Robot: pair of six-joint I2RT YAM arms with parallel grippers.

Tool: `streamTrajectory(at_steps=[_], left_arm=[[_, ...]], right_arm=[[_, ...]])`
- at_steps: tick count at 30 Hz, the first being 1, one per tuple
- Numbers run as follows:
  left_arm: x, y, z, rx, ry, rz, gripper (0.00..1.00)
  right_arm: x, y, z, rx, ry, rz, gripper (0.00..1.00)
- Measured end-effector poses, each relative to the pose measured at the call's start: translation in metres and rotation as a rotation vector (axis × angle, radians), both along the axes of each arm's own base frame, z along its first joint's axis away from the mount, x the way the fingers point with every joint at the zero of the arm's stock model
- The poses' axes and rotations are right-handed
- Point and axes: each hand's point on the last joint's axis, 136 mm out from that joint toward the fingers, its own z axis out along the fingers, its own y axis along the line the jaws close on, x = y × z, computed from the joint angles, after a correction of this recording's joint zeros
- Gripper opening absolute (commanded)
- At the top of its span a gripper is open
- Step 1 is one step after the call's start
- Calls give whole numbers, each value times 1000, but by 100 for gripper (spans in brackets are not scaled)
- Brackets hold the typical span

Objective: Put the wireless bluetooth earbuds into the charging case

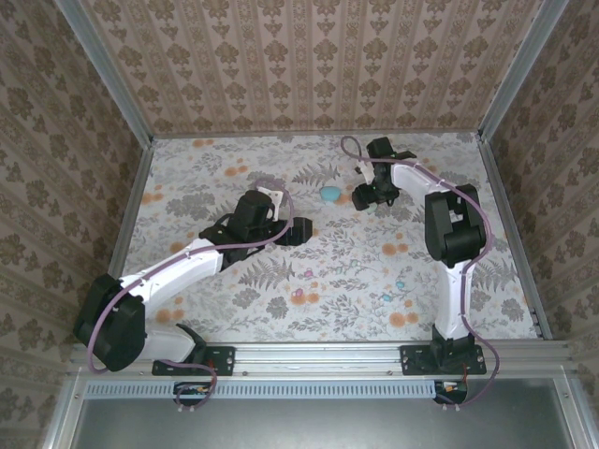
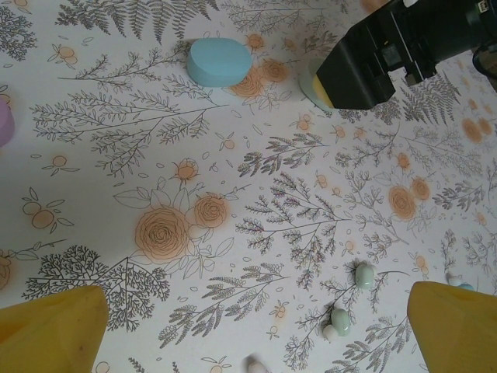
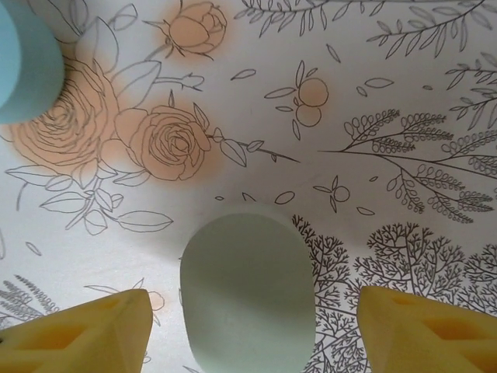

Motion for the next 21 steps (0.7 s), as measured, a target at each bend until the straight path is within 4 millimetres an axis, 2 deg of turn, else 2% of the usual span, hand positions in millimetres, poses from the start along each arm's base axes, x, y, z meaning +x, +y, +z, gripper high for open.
streamTrajectory(at_steps=[8,11,16,21], left_arm=[[0,0,0,1,-1,2,100],[0,0,0,1,-1,2,100],[0,0,0,1,0,2,99],[1,0,2,2,0,3,98]], right_arm=[[-4,-2,-18,-13,39,0,62],[-3,-2,-17,-16,37,0,60],[-3,-3,-17,-20,35,9,49],[-3,0,-16,-4,25,12,42]])
